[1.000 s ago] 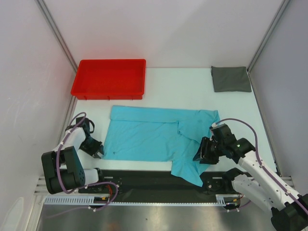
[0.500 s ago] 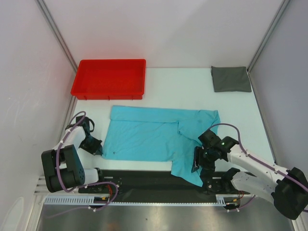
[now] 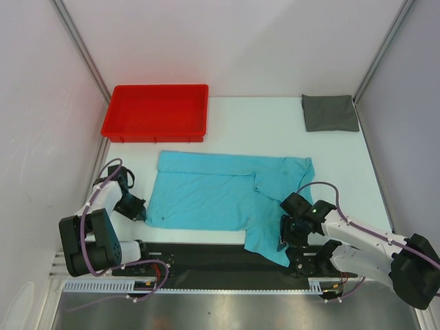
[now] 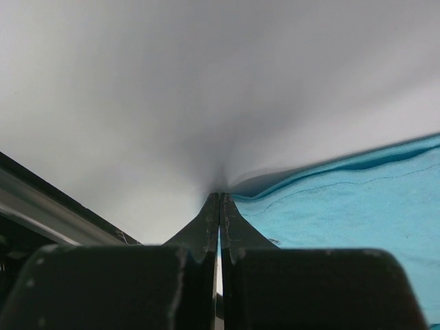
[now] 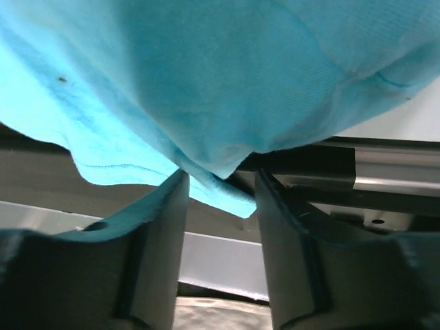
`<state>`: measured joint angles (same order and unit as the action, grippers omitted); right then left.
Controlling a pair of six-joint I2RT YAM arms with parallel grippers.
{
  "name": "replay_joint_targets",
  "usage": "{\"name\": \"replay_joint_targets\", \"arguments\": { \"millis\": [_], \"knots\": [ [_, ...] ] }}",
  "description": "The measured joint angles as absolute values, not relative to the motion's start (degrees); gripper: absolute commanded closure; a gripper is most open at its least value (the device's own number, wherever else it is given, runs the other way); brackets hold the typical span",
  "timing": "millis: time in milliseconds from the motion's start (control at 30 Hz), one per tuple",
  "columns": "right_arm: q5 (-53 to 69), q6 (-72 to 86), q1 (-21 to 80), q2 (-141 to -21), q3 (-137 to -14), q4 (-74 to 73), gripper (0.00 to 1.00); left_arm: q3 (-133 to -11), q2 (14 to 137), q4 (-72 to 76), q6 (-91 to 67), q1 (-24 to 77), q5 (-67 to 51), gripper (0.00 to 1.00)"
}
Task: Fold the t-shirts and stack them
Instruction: Fold the tshirt
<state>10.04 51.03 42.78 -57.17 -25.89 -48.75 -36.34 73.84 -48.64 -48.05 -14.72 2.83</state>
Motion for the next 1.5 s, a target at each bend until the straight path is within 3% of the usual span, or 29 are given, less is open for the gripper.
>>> {"name": "replay_joint_targets", "arguments": {
  "millis": [200, 300, 400, 467, 500, 567, 1033, 1267, 1500],
  "knots": [
    [9.8, 51.7, 42.9, -53.7, -24.5, -46.9, 0.5, -36.4, 73.8, -48.5, -48.1, -14.7, 2.8, 1.0],
    [10.5, 51.9, 42.8, -54.0, -23.6, -44.9, 0.65, -36.4, 73.8, -48.5, -48.0, -14.7, 2.8, 1.0],
    [11.2, 52.1, 42.8, -53.9, -23.1, -44.2, 0.73, -36.5, 73.8, -48.6, -48.1, -14.7, 2.9, 1.0],
    [11.4, 52.0, 42.8, -53.6, -22.7, -43.8, 0.83, -36.8, 73.7, -48.8, -48.1, -14.7, 3.1, 1.0],
    [11.5, 52.0, 42.8, -53.4, -22.6, -43.9, 0.94, -36.9, 73.6, -48.8, -48.1, -14.7, 3.4, 1.0],
    [11.7, 52.0, 42.8, -53.0, -22.6, -44.5, 1.0, -37.3, 73.1, -49.1, -48.1, -14.7, 4.0, 1.0],
    [11.4, 49.3, 41.9, -51.4, -30.7, -55.7, 1.0, -39.9, 68.4, -52.9, -49.5, -14.4, 7.6, 1.0],
    [14.7, 39.8, 25.1, -55.3, -36.0, -58.0, 1.0, -46.8, 68.4, -53.3, -48.6, -8.5, 10.4, 1.0],
    [17.7, 28.8, 12.7, -65.9, -49.5, -59.0, 1.0, -52.1, 72.6, -53.3, -48.4, -4.8, 12.3, 1.0]
  ]
}}
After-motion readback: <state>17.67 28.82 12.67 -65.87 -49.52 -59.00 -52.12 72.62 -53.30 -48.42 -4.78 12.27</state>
